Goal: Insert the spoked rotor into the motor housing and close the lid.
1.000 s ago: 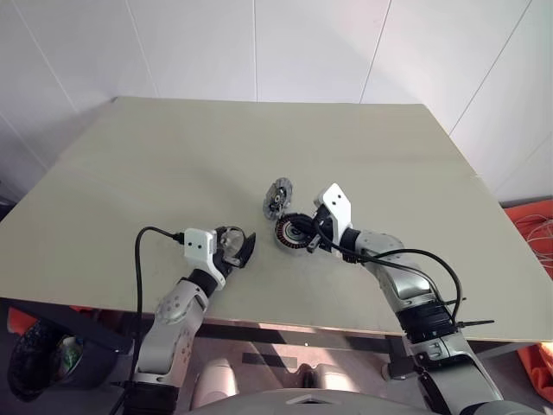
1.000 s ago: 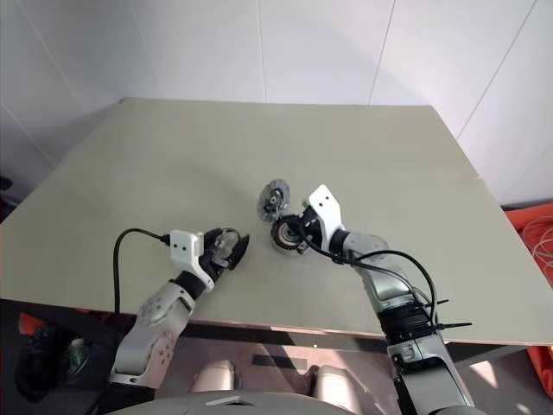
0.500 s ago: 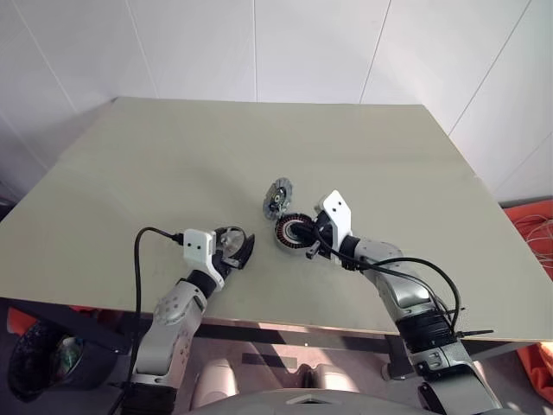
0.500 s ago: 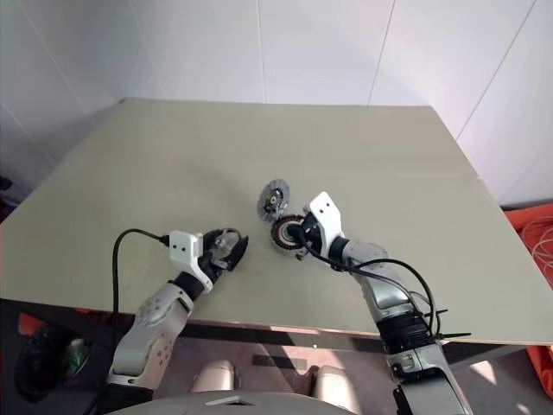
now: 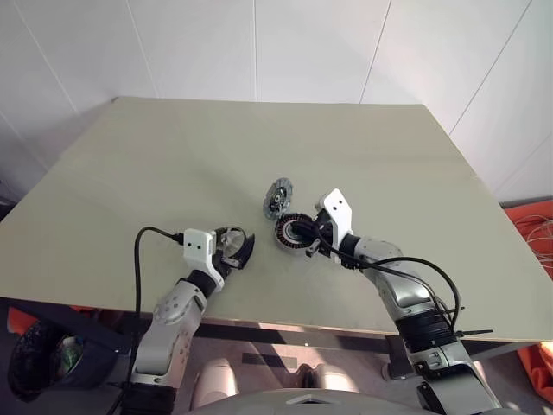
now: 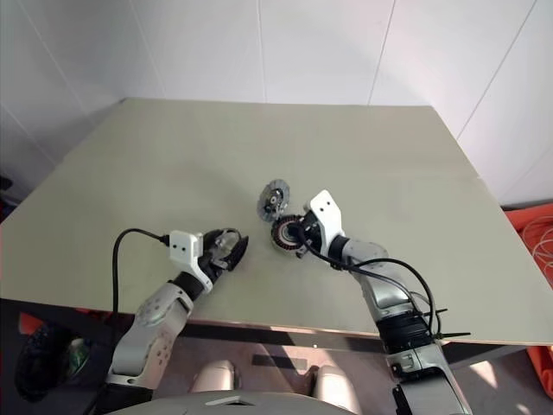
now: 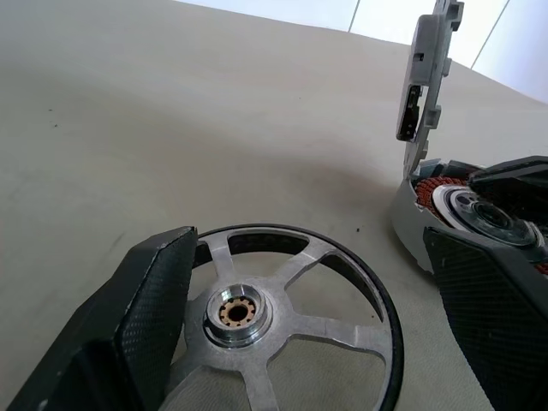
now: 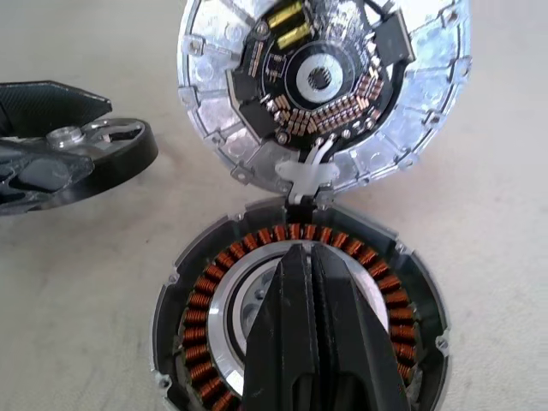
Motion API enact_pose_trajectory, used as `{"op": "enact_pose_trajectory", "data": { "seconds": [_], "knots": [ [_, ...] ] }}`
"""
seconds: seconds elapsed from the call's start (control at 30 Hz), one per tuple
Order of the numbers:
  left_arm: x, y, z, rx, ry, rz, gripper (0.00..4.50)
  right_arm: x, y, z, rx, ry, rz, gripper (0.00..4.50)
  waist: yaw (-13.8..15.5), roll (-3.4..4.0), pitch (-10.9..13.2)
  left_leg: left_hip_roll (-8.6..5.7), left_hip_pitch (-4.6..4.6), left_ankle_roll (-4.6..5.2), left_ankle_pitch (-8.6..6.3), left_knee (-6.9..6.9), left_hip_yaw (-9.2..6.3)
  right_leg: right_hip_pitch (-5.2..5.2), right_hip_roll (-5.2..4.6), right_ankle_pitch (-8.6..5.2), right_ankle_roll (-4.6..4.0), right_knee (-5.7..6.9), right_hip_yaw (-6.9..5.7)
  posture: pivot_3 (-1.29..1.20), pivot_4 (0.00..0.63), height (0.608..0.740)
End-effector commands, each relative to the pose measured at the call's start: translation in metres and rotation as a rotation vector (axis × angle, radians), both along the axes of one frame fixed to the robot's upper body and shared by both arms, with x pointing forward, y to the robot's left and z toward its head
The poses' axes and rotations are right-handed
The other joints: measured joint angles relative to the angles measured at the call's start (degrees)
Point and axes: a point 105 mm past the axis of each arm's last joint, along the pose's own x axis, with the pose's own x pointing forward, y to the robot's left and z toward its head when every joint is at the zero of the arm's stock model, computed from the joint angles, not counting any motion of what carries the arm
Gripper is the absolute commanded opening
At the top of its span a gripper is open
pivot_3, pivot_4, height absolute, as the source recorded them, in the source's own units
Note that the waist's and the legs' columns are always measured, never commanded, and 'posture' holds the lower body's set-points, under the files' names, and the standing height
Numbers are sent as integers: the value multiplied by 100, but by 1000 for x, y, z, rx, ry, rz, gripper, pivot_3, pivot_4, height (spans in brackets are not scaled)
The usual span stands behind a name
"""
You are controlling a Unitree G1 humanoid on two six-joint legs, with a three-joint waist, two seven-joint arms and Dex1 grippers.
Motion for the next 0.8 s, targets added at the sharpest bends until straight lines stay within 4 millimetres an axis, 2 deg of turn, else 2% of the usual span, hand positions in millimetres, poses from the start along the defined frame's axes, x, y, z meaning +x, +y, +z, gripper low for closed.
{"op": "enact_pose_trajectory", "data": {
  "seconds": [0.03,0.2,0.37,0.47,0.63,0.8],
  "knots": [
    [2,-2,12,-6,-48,-3,4500,8,1,21,24,-65,6,60,0,0,0,0,0,0,0,0,0,0,0,0,0,0,0,0,0,740],
    [2,0,12,-4,-48,3,4500,9,5,24,26,-73,23,60,0,0,0,0,0,0,0,0,0,-1,0,0,0,0,0,0,0,740],
    [1,2,13,2,-51,9,4500,0,14,-4,29,19,23,60,-2,0,0,1,0,0,0,0,0,-1,0,0,0,1,0,0,0,740],
    [0,4,13,6,-49,14,4500,3,11,-7,30,26,-5,60,-3,1,1,0,-1,0,0,0,0,-3,0,0,0,1,1,0,0,740],
    [0,8,9,20,-37,25,4500,6,4,-2,19,-1,-15,60,-1,-1,0,0,2,-1,1,0,0,0,0,0,0,2,0,0,0,740],
    [2,11,4,23,-23,31,4500,7,0,18,76,-45,-6,60,3,-1,0,-1,0,-1,1,0,0,-1,0,0,0,2,0,0,0,740]
  ]
}}
